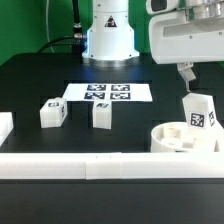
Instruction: Assemble stool
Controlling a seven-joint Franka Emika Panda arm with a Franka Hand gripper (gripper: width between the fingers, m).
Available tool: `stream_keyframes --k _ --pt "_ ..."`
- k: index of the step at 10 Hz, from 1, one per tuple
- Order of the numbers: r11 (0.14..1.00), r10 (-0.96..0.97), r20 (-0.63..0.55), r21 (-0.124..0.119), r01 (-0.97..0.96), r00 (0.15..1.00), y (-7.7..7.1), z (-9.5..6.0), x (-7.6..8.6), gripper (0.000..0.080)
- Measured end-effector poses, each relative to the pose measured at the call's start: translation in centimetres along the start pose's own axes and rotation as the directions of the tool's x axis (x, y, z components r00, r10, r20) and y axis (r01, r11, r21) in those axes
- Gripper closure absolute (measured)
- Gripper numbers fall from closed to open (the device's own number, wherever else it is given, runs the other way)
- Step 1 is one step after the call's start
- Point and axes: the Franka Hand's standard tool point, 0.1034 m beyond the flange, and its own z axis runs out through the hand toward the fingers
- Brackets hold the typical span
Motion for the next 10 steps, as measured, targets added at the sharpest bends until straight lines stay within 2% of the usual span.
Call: stream_keyframes --k 1,4,5,6,7,10 --pt "1.000 -0.028 -0.009 0.004 0.028 1.000 0.03 0.06 0.08 0.0151" --pt "0.960 -0.281 -0.012 -0.006 0.281 0.960 0.24 0.10 0.26 0.0151" --pt "0.922 -0.387 -0.006 -0.011 0.387 0.922 0.38 0.09 0.36 0.0151" --pt "0.847 -0.531 0.014 -0.031 0.531 0.848 0.47 0.05 0.39 0.0151" --pt "0.788 -0.614 0.024 -0.036 0.614 0.789 0.32 -0.02 0.56 0.0151" --pt "0.692 -0.721 0.016 -0.040 0.721 0.693 0.37 -0.09 0.99 0.0151"
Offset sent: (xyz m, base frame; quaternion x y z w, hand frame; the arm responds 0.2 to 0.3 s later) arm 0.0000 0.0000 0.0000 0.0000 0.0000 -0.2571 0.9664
